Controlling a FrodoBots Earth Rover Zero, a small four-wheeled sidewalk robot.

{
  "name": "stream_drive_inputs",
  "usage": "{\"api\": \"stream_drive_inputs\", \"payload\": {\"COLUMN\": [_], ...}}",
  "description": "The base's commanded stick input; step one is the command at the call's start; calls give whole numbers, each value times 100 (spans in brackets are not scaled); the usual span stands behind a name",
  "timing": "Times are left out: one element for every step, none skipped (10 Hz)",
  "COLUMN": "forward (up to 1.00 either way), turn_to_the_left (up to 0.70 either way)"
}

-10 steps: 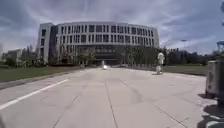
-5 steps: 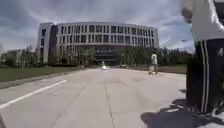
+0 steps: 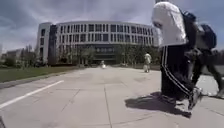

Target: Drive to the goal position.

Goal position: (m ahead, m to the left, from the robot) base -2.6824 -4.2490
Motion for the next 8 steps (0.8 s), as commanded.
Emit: {"api": "stream_drive_inputs", "payload": {"forward": [50, 50, 50, 50, 50, 50, 50, 50], "turn_to_the_left": [0, 0, 0, 0, 0, 0, 0, 0]}}
